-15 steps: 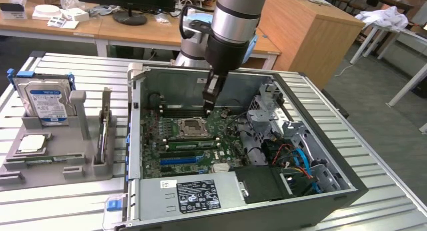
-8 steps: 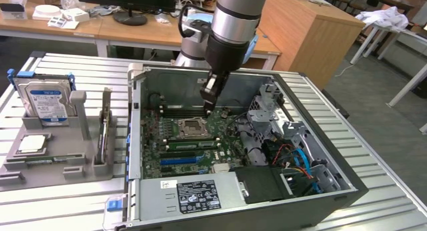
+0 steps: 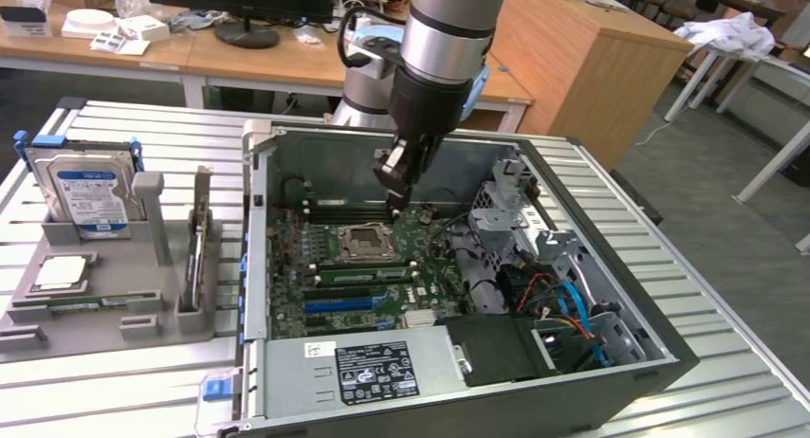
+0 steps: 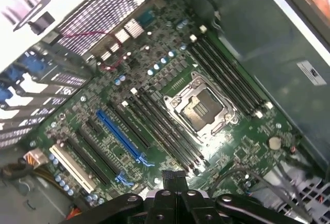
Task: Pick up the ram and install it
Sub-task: 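Press down the ram until it locks into place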
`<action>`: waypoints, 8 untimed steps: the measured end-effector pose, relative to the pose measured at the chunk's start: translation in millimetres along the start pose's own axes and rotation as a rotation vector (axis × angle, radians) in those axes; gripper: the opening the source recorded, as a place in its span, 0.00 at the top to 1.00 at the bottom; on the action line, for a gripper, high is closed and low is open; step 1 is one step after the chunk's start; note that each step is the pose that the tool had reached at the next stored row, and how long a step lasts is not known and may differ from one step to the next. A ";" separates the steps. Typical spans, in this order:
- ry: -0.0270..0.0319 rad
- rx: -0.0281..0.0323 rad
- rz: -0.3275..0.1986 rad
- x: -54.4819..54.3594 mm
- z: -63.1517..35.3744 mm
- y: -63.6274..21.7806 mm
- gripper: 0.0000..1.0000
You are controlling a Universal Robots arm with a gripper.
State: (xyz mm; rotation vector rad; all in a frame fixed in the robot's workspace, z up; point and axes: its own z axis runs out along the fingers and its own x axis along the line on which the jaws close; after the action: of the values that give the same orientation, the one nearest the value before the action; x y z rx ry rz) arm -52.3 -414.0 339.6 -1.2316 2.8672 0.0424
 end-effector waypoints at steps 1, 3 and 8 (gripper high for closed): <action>-0.0002 0.0004 0.014 0.0 0.1 0.0 0.89; -0.0008 0.0013 0.044 0.0 0.2 0.0 0.89; -0.0021 0.0036 0.122 0.1 0.8 0.0 0.89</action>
State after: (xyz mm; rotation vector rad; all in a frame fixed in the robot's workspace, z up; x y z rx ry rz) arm -52.4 -414.0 338.8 -1.0533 2.9356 0.0404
